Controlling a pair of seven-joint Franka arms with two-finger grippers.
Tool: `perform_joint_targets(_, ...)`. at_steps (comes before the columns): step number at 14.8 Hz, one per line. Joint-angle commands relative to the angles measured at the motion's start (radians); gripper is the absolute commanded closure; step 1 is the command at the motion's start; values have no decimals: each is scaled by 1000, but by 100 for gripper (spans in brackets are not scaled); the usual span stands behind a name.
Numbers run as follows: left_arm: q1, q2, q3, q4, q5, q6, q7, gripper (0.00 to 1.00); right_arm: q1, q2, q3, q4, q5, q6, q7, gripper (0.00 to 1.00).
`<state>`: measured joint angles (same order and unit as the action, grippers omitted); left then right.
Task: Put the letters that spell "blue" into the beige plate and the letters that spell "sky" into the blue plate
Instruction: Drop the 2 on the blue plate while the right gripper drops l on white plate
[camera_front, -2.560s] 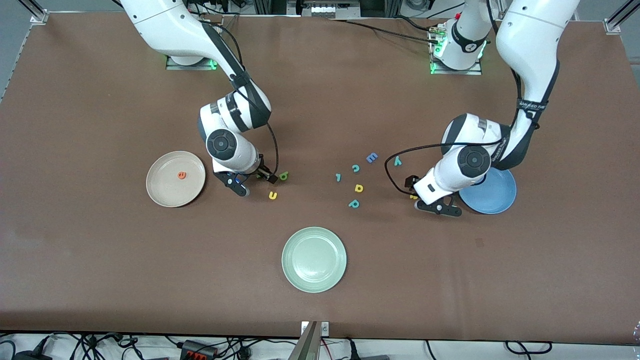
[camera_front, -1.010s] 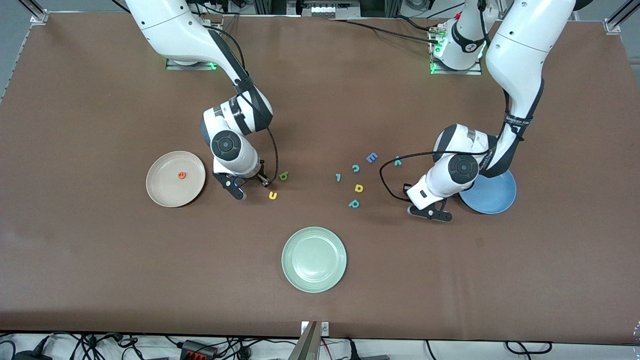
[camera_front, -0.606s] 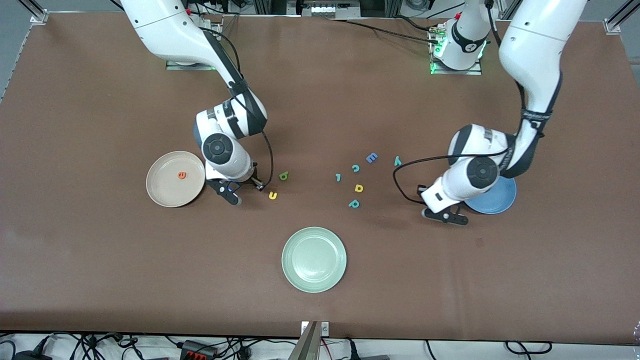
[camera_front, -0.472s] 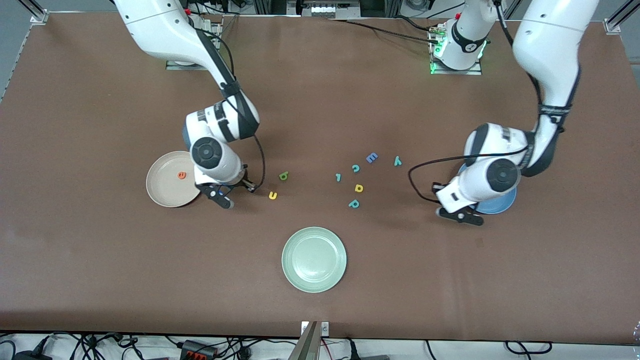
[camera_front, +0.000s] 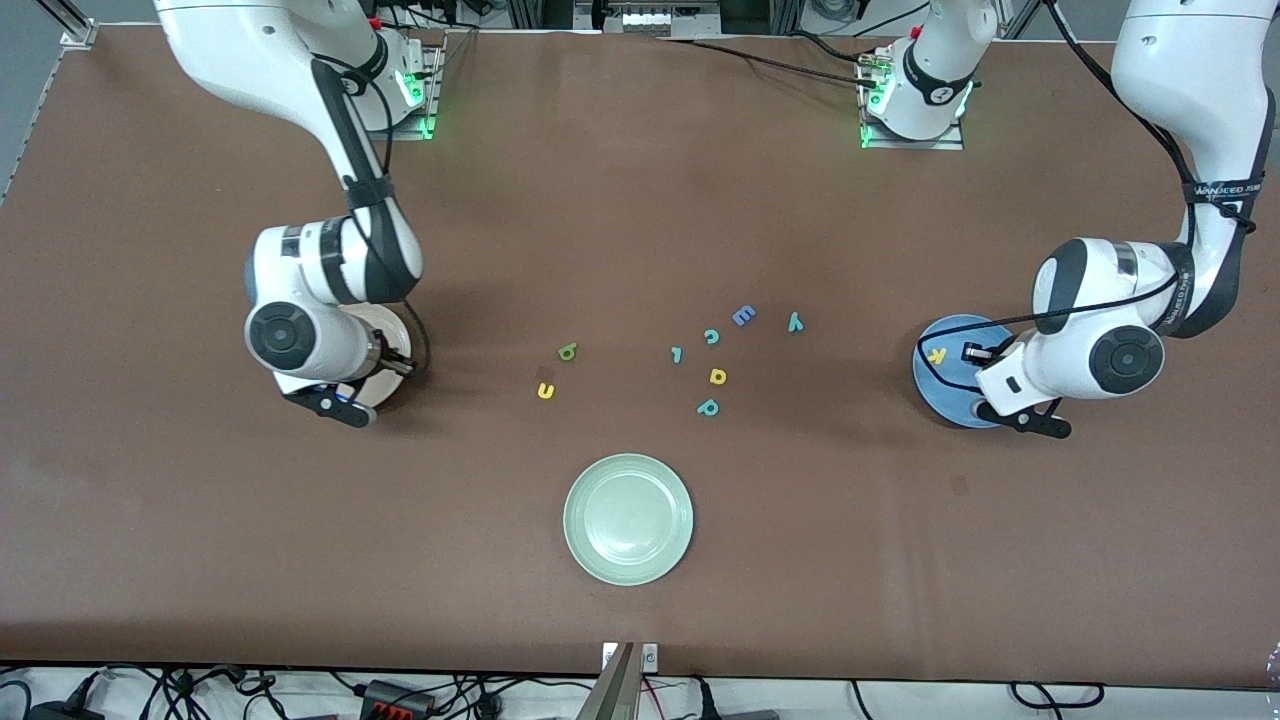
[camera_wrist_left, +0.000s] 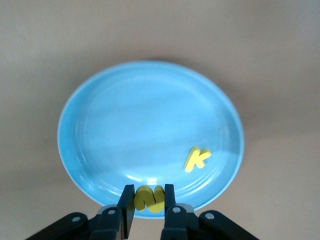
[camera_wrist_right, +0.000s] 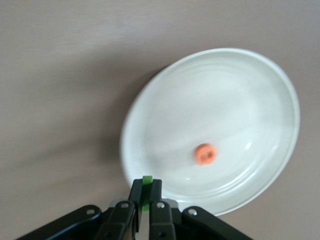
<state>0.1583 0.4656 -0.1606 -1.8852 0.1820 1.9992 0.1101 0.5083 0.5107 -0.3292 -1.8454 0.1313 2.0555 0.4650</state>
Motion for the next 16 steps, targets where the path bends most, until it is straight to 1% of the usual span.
perform_joint_targets(1,40,-5,-10,-52,24,26,14,80,-62,-31,10,-63,-13,2,-89,93)
perform_joint_targets(2,40,-2,-8,-52,24,27,14,74,-74,-27,10,-83,-12,17,-115,93)
perform_joint_targets(3,40,8,-10,-52,25,26,14,53,-76,-24,10,-93,-9,35,-121,93)
perform_joint_targets(4,40,13,-10,-52,30,26,10,13,-76,-21,10,-100,-7,43,-121,90)
perform_joint_targets(5,40,11,-13,-52,30,21,6,0,-73,-20,12,-100,-4,43,-118,64)
perform_joint_targets(6,37,2,-20,-49,30,7,3,0,-68,-18,12,-98,-2,40,-117,51)
perform_joint_targets(7,32,-11,-28,-46,28,-16,-1,0,-65,-20,12,-94,-2,40,-120,1)
perform_joint_targets(8,29,-22,-45,-45,28,-40,-10,0,-70,-24,12,-81,-2,31,-123,0)
perform_joint_targets(9,29,-37,-89,-45,27,-62,-41,0,-63,-26,13,-69,-2,29,-126,0)
perform_joint_targets(10,29,-45,-127,-49,25,-77,-102,0,-53,-27,16,-60,-2,22,-123,0)
perform_joint_targets(12,30,-45,-227,-66,27,-80,-289,0,-24,-29,22,-37,11,26,-124,0)
perform_joint_targets(14,29,-39,-313,-86,27,-59,-442,0,15,-27,64,6,27,34,-117,0)
perform_joint_targets(15,27,-38,-356,-100,27,-37,-490,0,28,-21,85,27,42,34,-114,0)
perform_joint_targets(16,26,-36,-390,-118,27,11,-533,0,47,-18,99,40,62,35,-124,0)
